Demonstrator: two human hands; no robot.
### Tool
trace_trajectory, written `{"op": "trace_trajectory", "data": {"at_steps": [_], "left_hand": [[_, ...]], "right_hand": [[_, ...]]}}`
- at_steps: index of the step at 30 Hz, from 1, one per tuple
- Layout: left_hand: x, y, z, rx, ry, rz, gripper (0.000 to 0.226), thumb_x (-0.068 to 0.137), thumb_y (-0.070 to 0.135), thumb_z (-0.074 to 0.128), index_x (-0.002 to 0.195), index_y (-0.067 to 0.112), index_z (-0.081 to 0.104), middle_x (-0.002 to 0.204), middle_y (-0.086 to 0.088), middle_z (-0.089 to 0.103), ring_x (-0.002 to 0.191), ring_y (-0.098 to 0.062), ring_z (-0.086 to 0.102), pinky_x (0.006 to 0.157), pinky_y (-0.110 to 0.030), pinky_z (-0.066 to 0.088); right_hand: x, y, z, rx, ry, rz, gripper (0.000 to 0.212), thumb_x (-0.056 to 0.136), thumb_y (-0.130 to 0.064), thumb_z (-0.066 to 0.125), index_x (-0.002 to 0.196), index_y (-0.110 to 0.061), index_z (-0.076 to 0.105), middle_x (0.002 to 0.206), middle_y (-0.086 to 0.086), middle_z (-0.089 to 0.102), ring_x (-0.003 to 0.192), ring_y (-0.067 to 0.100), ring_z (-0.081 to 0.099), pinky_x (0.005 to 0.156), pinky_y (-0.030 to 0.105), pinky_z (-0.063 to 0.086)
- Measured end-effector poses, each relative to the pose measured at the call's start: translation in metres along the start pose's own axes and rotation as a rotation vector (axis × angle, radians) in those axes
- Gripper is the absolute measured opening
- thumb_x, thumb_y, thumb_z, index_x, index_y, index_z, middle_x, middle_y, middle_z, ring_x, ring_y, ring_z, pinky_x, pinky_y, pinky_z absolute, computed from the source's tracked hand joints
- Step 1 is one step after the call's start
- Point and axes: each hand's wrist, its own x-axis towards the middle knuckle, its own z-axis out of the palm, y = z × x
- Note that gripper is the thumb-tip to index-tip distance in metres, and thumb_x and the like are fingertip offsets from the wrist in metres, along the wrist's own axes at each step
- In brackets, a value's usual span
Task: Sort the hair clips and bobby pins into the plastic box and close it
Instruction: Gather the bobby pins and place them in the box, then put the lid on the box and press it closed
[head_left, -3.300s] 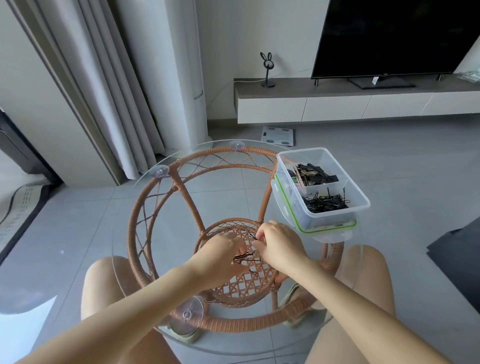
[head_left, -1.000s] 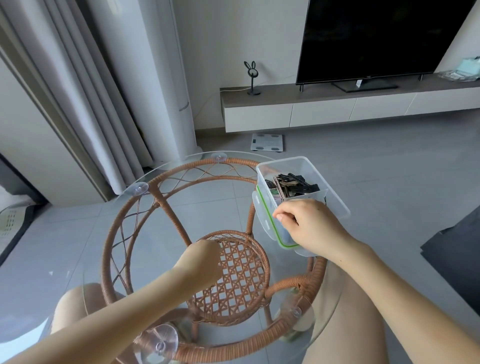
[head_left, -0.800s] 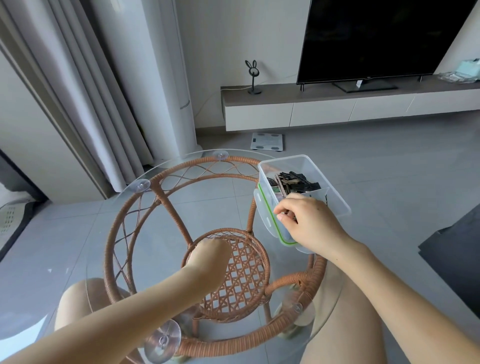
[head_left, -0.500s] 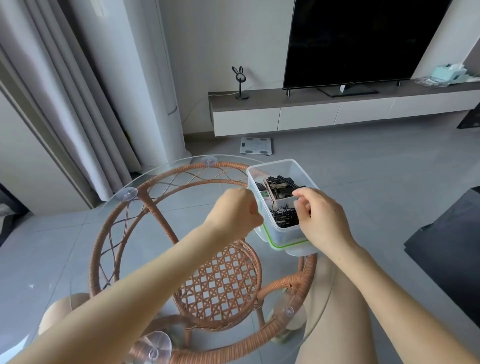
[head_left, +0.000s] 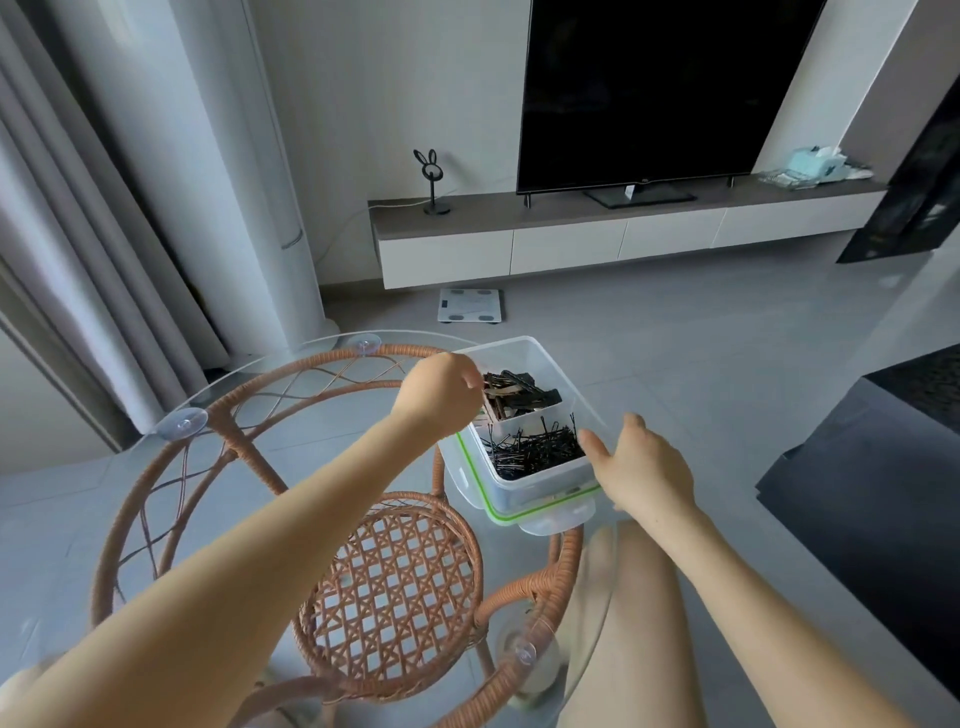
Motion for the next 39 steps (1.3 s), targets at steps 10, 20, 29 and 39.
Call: {"op": "trace_trajectory", "data": {"at_steps": [10, 20, 29, 39], "left_hand": [[-0.021, -0.054, -0.022, -0.047, 0.100, -0.138, 0.030, 0.087, 0.003, 0.046, 0.106, 0.010, 0.068, 0.118, -0.008, 0.065, 0.103, -0.023, 0.061, 0.086, -0.031, 0.050], [-0.053, -0.093, -0.081, -0.031, 0.555, -0.235, 0.028, 0.090, 0.021, 0.049, 0.115, 0.014, 0.060, 0.116, -0.015, 0.060, 0.104, -0.033, 0.057, 0.091, -0.037, 0.043], [-0.108, -0.168, -0.073, 0.071, 0.309, -0.410, 0.036, 0.092, 0.018, 0.045, 0.127, 0.013, 0.051, 0.132, -0.013, 0.053, 0.113, -0.031, 0.054, 0.090, -0.039, 0.044], [-0.115, -0.176, -0.050, 0.039, 0.308, -0.572, 0.047, 0.091, 0.006, 0.034, 0.138, 0.010, 0.035, 0.132, -0.018, 0.053, 0.109, -0.036, 0.057, 0.080, -0.037, 0.048]], "right_hand": [[-0.003, -0.018, 0.027, 0.998, -0.143, 0.254, 0.034, 0.090, -0.001, 0.037, 0.123, -0.011, 0.031, 0.073, 0.020, 0.057, 0.035, 0.023, 0.061, 0.034, 0.025, 0.048], [-0.003, -0.077, 0.020, 0.746, -0.449, -0.117, 0.048, 0.084, 0.006, 0.040, 0.128, -0.011, 0.039, 0.049, 0.007, 0.055, 0.031, 0.016, 0.054, 0.029, 0.019, 0.036], [-0.012, -0.137, 0.063, 0.442, -0.788, -0.353, 0.054, 0.083, 0.002, 0.041, 0.134, -0.016, 0.038, 0.075, 0.011, 0.058, 0.038, 0.009, 0.054, 0.033, 0.019, 0.035], [-0.002, -0.110, 0.064, -0.020, -0.155, -0.407, 0.038, 0.092, -0.047, 0.039, 0.091, -0.014, 0.056, 0.078, 0.001, 0.064, 0.068, 0.020, 0.059, 0.057, 0.028, 0.042]]}}
